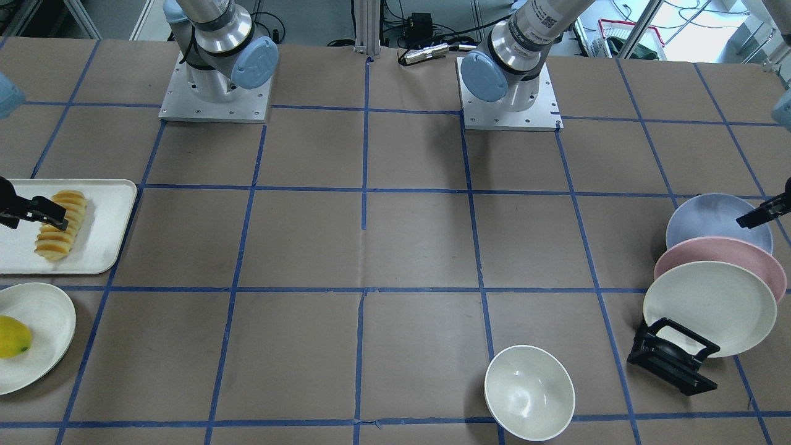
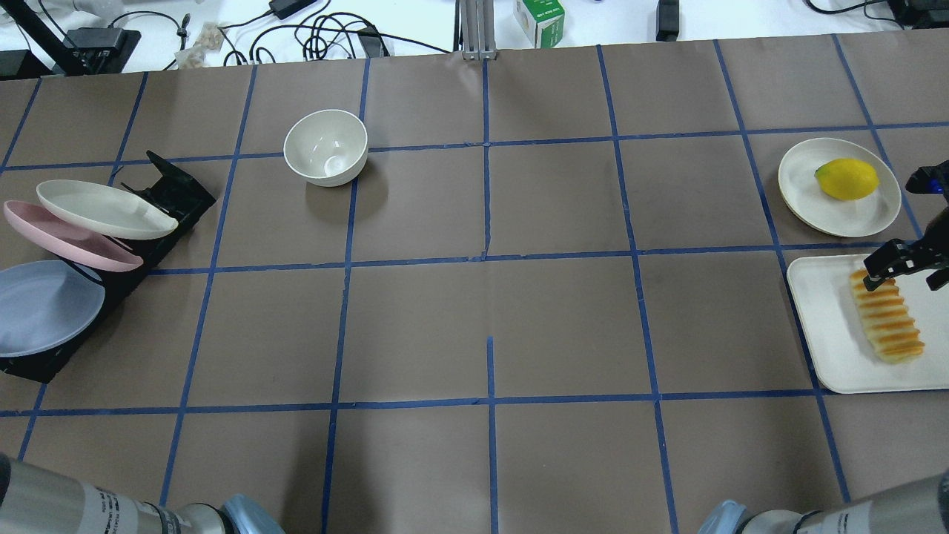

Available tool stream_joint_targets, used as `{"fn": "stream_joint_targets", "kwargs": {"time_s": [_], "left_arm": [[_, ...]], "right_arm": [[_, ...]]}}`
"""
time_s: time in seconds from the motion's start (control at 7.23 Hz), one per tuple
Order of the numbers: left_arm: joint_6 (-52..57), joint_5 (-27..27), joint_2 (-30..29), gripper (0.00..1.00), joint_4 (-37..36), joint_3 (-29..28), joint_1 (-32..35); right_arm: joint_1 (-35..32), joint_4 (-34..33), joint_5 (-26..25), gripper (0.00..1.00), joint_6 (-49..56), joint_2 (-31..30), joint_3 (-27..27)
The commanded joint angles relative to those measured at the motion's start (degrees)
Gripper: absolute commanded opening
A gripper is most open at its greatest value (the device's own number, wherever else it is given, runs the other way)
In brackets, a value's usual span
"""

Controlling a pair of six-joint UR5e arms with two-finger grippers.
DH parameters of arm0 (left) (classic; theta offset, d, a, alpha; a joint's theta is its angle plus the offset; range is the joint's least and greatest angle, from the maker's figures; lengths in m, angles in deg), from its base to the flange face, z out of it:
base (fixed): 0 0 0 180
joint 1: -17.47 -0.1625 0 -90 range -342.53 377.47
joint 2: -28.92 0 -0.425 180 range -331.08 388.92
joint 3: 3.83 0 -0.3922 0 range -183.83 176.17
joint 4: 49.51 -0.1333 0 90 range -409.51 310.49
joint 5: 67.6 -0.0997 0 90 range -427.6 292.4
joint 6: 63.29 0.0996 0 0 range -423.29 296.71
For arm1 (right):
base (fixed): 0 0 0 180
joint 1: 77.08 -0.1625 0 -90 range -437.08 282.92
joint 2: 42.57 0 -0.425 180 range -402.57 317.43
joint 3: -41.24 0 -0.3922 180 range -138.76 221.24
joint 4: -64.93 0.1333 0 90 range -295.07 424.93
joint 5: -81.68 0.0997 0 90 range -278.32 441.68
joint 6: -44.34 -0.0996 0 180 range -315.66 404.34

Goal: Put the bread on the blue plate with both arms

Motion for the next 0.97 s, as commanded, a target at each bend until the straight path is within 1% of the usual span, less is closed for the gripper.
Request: {"fn": "stream_joint_targets", "kwargs": {"time_s": [0.0,0.14,0.28,0.41,0.55,0.69,0.83], "left_arm": [[0.1,-0.8,-1.4,0.72,-0.2,-0.5,-0.1],[0.0,-0.8,-1.4,0.47,-0.1,-0.5,-0.1],[0.1,-0.5,-1.5,0.31,-0.2,-0.5,-0.1],[0.1,-0.3,-1.8,0.30,-0.2,-0.5,-0.1],[0.2,-0.2,-1.8,0.19,-0.2,-0.6,-0.1],[0.2,0.1,-1.8,0.10,-0.2,-0.6,-0.1],[0.2,0.0,-1.8,0.00,-0.2,-0.7,-0.2]], "right_arm": [[0.1,-1.4,-0.2,1.00,-0.1,3.0,-0.1],[0.1,-1.2,-0.3,1.00,-0.1,3.1,-0.1],[0.1,-1.0,-0.3,1.00,-0.3,3.7,-0.1],[0.1,-0.9,-0.3,0.84,-0.9,4.0,-0.1],[0.1,0.4,-0.3,0.49,-1.0,3.9,0.0],[0.1,1.9,-0.3,0.22,-1.1,3.7,0.0],[0.1,2.7,-0.4,0.07,-1.1,3.4,0.0]]}}
